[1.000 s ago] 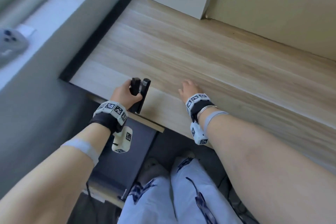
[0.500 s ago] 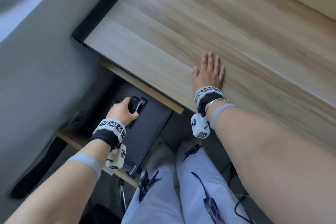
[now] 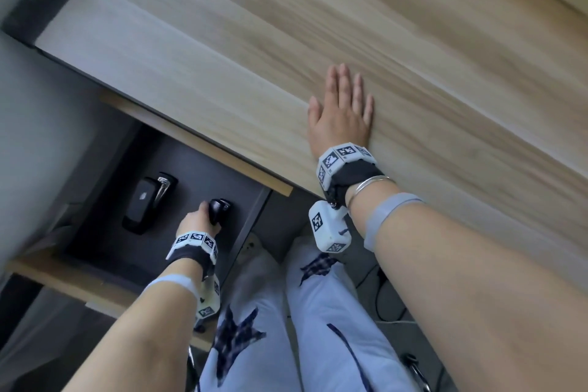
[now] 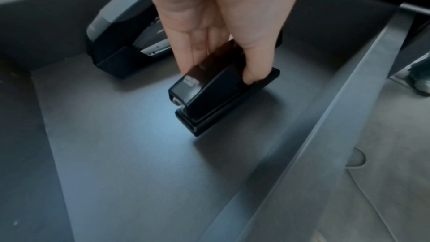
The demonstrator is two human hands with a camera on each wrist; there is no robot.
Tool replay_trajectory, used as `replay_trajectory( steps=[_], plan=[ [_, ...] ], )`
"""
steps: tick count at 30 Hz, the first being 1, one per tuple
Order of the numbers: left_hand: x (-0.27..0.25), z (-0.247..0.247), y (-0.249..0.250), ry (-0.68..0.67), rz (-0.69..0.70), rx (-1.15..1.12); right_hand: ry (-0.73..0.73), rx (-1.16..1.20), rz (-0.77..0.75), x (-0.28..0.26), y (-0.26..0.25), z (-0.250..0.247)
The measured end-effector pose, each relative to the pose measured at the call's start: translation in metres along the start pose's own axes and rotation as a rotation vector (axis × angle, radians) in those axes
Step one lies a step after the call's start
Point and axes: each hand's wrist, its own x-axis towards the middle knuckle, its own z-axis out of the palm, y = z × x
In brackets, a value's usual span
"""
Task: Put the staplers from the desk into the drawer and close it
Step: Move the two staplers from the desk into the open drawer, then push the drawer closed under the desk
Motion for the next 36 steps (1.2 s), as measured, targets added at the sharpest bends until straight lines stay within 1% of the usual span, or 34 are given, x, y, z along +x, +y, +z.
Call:
replay_trajectory(
  steps=[10,13,16,20,23,25,27,32,34,35,36],
  plan=[
    [0.024,0.001,0.000,0.018,0.038,0.051,0.041,-0.016,0.000,0.000,0.000,0.004],
    [0.023,0.000,-0.002,0.016,0.043,0.051,0.046,-0.016,0.000,-0.001,0.000,0.004],
    [0.018,-0.007,-0.008,-0.001,0.029,0.001,0.040,-0.024,0.005,-0.001,-0.001,0.003],
    [0.004,-0.023,-0.027,0.039,0.000,-0.055,0.019,-0.019,0.008,-0.002,-0.001,0.000],
    [-0.016,-0.039,-0.052,0.082,-0.067,-0.063,0.004,-0.003,0.005,-0.002,-0.001,-0.003],
    [-0.029,-0.048,-0.073,0.114,-0.138,-0.093,-0.008,-0.002,0.004,-0.003,-0.002,-0.004],
    [-0.043,-0.053,-0.094,0.119,-0.209,-0.100,-0.017,-0.005,0.003,-0.003,-0.002,-0.005],
    [-0.076,-0.052,-0.133,0.059,-0.368,-0.141,-0.023,0.009,0.008,-0.003,-0.003,-0.005],
    [-0.086,-0.046,-0.147,0.012,-0.454,-0.090,-0.024,0.021,0.013,-0.003,-0.003,-0.006],
    [-0.092,-0.042,-0.152,-0.036,-0.476,-0.065,-0.022,0.023,0.014,-0.003,-0.004,-0.006],
    [-0.097,-0.038,-0.155,-0.055,-0.495,-0.058,-0.018,0.021,0.012,-0.003,-0.004,-0.005]
  ],
)
